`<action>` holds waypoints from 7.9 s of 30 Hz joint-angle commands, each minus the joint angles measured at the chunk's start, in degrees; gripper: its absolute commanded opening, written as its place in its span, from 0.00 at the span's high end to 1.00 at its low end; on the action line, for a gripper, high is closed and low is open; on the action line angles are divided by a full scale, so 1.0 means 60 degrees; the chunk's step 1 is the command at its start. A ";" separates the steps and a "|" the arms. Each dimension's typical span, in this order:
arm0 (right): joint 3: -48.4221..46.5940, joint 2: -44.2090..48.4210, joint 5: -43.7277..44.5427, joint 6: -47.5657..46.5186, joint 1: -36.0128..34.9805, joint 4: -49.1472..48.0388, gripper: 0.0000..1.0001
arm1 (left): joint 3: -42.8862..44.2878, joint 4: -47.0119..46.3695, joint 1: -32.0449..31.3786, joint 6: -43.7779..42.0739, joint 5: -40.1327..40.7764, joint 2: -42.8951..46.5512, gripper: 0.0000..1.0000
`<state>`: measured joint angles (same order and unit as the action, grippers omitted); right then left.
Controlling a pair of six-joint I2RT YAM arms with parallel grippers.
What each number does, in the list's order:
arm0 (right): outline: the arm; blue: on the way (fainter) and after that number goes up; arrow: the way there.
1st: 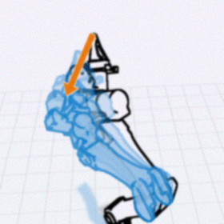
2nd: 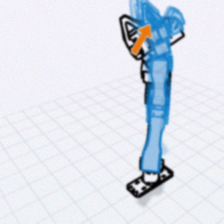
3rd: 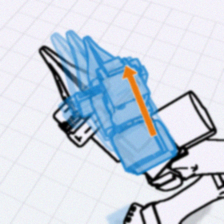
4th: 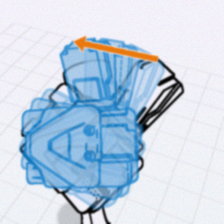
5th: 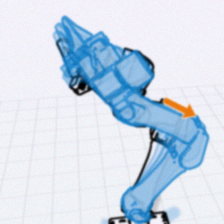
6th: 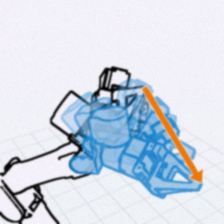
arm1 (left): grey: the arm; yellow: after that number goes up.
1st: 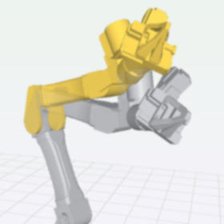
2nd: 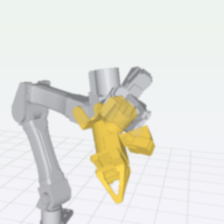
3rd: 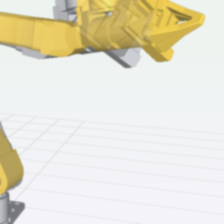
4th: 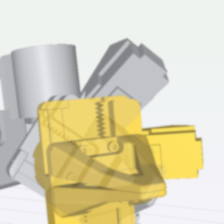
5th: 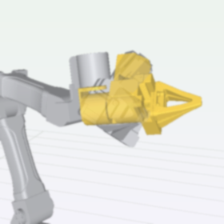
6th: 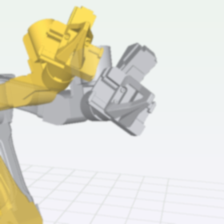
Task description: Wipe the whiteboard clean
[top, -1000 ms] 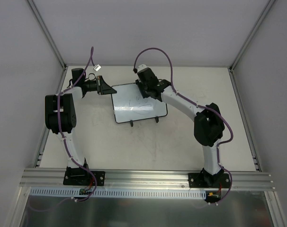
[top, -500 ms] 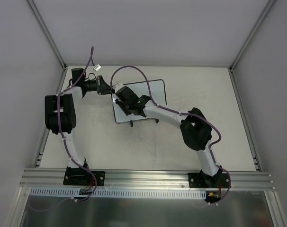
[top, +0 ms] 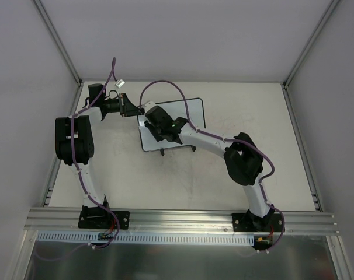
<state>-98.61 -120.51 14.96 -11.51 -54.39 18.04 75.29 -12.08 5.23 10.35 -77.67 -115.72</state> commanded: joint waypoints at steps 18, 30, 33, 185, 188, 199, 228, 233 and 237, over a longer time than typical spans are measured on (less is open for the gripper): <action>0.1609 0.1407 0.0466 0.0394 0.3322 -0.0237 1.00 | 0.0094 -0.0243 -0.0184 -0.0905 -0.0019 0.0596 1.00; 0.2650 0.2067 0.0816 0.0468 0.3704 -0.0766 1.00 | 0.0094 -0.0214 -0.0184 -0.0919 0.0010 0.0610 1.00; 0.2767 0.2169 0.0715 0.0409 0.3704 -0.0897 1.00 | 0.0094 -0.0214 -0.0169 -0.0919 0.0010 0.0610 1.00; 0.9843 0.7297 0.0290 0.3837 0.1536 0.0831 0.77 | 0.0182 0.0020 -0.0096 -0.1109 -0.0195 0.0493 0.92; 0.9857 0.7136 0.0334 0.3852 0.1507 0.0831 0.71 | 0.0167 0.0020 -0.0081 -0.1124 -0.0253 0.0478 0.91; 0.9799 0.7208 0.0568 0.3983 0.1345 0.0831 0.19 | 0.0167 0.0020 -0.0052 -0.1168 -0.0254 0.0478 0.77; 0.9755 0.8159 0.0407 0.3705 0.1345 0.0845 0.01 | -0.0227 -0.0126 0.0167 -0.0963 0.0434 0.0683 0.01; 0.9813 0.8863 0.0348 0.3515 0.1345 0.0845 0.01 | -0.0755 -0.0345 0.0255 -0.0803 0.1020 0.1034 0.01; 0.9726 0.9332 0.0378 0.3354 0.1345 0.0831 0.01 | -0.1733 -0.1103 0.0372 -0.0437 0.1679 0.1735 0.01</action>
<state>-39.88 -66.87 17.06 9.98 -46.02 22.59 68.27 -13.17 6.55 6.55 -70.37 -111.24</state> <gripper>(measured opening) 0.987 0.990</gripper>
